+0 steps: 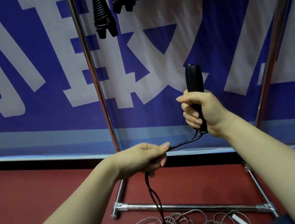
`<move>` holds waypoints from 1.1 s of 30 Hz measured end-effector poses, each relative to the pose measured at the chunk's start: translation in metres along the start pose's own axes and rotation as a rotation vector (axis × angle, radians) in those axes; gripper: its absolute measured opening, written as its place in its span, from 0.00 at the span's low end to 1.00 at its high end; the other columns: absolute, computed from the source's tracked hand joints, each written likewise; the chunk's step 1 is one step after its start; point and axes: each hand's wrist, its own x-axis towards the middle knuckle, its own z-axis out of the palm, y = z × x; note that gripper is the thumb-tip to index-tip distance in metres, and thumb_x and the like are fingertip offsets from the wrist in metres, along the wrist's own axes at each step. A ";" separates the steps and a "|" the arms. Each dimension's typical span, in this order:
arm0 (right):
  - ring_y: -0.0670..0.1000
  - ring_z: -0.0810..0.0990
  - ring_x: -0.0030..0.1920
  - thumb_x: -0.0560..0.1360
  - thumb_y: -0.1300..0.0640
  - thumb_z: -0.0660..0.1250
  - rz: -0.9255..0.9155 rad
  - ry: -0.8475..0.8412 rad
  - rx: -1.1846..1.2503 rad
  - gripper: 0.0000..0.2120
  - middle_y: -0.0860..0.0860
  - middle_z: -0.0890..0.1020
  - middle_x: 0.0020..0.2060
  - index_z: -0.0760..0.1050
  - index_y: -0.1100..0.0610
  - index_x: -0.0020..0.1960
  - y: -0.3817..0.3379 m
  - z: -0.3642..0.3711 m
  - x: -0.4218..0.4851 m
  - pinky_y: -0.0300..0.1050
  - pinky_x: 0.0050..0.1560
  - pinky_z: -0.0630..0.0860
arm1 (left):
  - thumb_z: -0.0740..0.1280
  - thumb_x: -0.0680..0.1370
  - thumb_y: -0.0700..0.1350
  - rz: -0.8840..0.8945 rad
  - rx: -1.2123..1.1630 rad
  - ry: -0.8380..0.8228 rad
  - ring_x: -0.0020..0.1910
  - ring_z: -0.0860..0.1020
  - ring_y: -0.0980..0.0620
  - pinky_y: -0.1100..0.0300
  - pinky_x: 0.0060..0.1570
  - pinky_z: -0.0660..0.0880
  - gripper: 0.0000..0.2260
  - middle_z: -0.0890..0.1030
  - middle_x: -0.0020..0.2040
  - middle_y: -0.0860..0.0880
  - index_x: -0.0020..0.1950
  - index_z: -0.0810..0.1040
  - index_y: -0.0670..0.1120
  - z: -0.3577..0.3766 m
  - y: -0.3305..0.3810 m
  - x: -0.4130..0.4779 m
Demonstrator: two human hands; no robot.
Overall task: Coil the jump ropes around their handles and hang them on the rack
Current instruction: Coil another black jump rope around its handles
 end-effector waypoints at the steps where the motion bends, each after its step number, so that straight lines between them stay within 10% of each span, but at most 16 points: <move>1: 0.49 0.57 0.16 0.74 0.63 0.64 0.008 -0.010 -0.022 0.21 0.52 0.59 0.19 0.59 0.55 0.27 0.001 0.000 0.000 0.37 0.22 0.55 | 0.59 0.80 0.60 -0.001 -0.014 0.001 0.30 0.59 0.52 0.60 0.38 0.66 0.20 0.62 0.29 0.49 0.35 0.75 0.49 -0.002 -0.002 -0.001; 12: 0.48 0.60 0.26 0.67 0.60 0.75 0.019 -0.186 -0.824 0.22 0.45 0.62 0.23 0.60 0.52 0.30 0.005 0.006 -0.004 0.44 0.30 0.57 | 0.73 0.73 0.57 -0.042 0.119 0.017 0.38 0.77 0.50 0.58 0.51 0.72 0.18 0.80 0.33 0.42 0.32 0.74 0.45 -0.009 -0.016 -0.002; 18: 0.46 0.71 0.28 0.68 0.44 0.75 0.085 -0.331 -1.203 0.16 0.45 0.75 0.29 0.72 0.52 0.36 0.012 0.015 -0.014 0.43 0.32 0.67 | 0.58 0.81 0.57 -0.066 -0.258 0.231 0.30 0.51 0.50 0.58 0.31 0.50 0.22 0.62 0.27 0.48 0.39 0.78 0.42 -0.015 -0.006 0.003; 22: 0.49 0.77 0.35 0.68 0.36 0.70 0.025 -0.391 -1.530 0.18 0.46 0.77 0.34 0.71 0.50 0.38 0.018 0.025 -0.015 0.43 0.34 0.70 | 0.52 0.80 0.66 -0.132 -0.446 0.477 0.24 0.61 0.51 0.61 0.27 0.55 0.27 0.69 0.30 0.45 0.43 0.72 0.44 -0.011 -0.003 0.009; 33: 0.50 0.71 0.33 0.72 0.40 0.65 -0.098 -0.192 -1.652 0.17 0.46 0.71 0.33 0.64 0.50 0.35 0.043 0.041 -0.013 0.45 0.36 0.66 | 0.55 0.83 0.55 -0.044 0.139 0.888 0.30 0.64 0.51 0.57 0.31 0.61 0.21 0.66 0.30 0.50 0.34 0.61 0.45 0.013 0.014 0.016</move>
